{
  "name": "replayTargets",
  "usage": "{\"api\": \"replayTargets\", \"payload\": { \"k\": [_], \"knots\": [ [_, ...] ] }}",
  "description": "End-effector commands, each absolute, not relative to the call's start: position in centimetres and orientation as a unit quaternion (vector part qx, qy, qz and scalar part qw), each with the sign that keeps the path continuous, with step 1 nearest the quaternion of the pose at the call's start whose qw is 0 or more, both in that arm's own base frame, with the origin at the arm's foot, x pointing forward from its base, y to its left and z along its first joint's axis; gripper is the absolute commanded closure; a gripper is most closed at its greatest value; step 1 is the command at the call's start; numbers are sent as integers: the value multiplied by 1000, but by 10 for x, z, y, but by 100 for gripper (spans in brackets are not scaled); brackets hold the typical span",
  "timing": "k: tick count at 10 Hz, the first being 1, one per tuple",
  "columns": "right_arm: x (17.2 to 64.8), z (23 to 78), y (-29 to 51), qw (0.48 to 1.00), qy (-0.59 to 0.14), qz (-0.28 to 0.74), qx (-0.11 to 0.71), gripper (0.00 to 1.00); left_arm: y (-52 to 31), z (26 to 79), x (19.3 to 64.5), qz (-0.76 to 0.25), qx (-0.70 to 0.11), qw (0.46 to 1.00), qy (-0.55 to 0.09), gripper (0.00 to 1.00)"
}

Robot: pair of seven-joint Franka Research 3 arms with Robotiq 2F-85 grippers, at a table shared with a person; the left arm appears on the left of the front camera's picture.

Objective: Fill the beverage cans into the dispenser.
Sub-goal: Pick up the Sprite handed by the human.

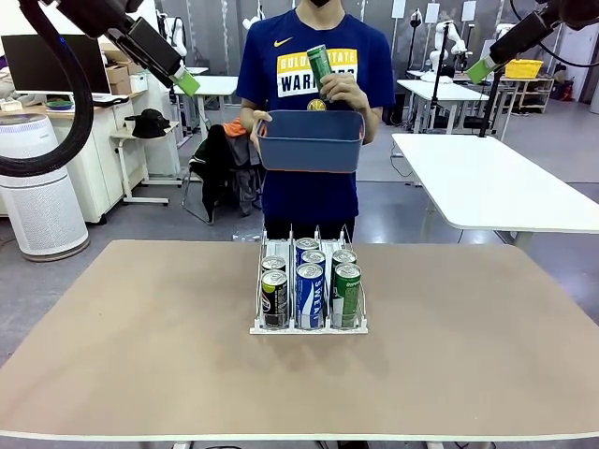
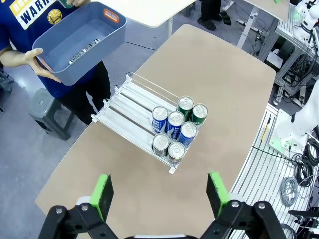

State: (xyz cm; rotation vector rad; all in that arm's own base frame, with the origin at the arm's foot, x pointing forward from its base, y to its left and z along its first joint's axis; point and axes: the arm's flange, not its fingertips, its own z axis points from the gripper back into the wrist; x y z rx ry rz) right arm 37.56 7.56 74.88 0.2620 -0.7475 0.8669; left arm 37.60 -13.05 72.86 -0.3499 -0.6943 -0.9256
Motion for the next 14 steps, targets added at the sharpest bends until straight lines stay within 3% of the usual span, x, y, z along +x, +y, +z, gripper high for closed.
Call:
{"api": "replayTargets", "payload": {
  "k": [1, 14],
  "knots": [
    [375, 748, 76, 833, -352, 409, 123, 0, -130, 725, 372, -430, -172, 825, -323, 0],
    [375, 748, 76, 833, -352, 409, 123, 0, -130, 725, 372, -430, -172, 825, -323, 0]
  ]
}}
